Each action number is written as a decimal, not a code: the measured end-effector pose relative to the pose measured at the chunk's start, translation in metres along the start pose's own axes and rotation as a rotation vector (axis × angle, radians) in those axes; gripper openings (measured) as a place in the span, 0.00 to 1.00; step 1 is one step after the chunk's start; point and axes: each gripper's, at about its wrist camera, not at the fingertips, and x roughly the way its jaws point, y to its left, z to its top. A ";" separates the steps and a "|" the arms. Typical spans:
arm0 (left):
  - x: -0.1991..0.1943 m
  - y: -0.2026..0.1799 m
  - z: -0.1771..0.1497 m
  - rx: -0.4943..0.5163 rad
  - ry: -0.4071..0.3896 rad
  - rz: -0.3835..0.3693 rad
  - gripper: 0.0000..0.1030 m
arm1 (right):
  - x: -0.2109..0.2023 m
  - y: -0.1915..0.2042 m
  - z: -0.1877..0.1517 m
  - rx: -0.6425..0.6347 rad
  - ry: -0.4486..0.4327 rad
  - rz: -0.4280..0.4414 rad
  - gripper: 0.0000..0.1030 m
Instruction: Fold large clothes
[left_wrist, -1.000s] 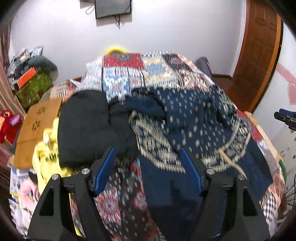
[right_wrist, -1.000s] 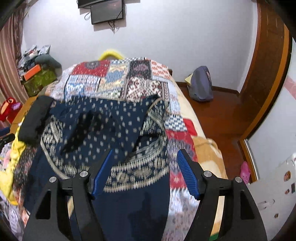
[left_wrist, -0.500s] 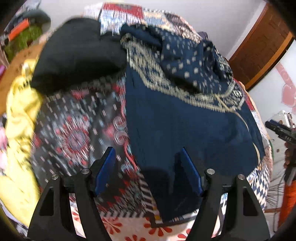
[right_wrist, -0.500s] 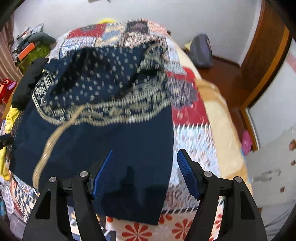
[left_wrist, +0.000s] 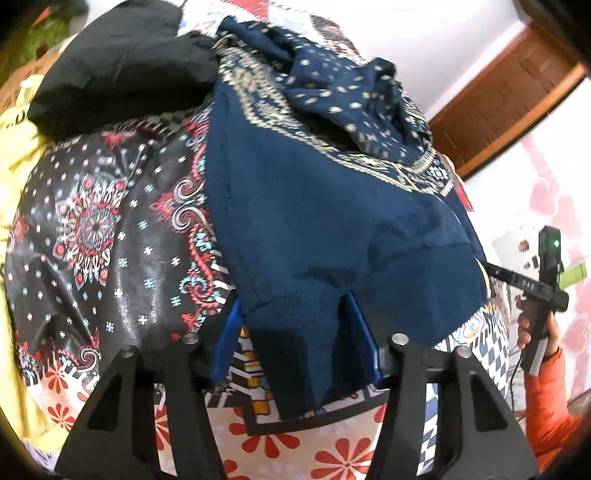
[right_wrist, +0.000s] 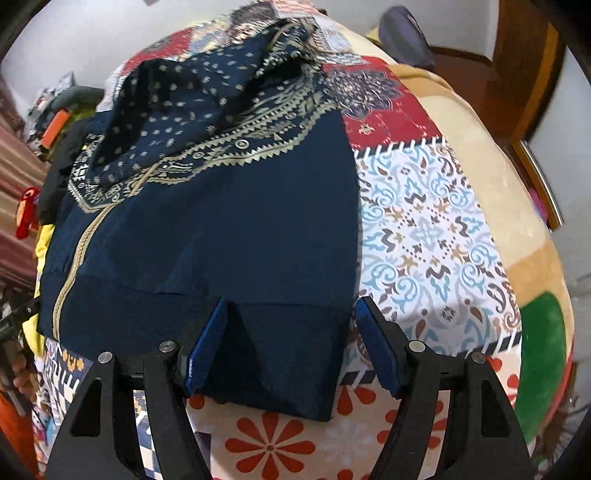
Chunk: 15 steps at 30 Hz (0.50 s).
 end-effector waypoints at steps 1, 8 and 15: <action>0.000 -0.003 0.000 0.017 -0.005 0.011 0.48 | 0.000 -0.002 0.000 0.010 -0.009 0.016 0.68; -0.001 -0.017 0.011 0.069 -0.037 0.026 0.14 | 0.000 -0.005 0.005 0.049 -0.036 0.089 0.25; -0.029 -0.016 0.036 0.075 -0.129 0.020 0.06 | -0.025 0.014 0.026 -0.026 -0.120 0.087 0.09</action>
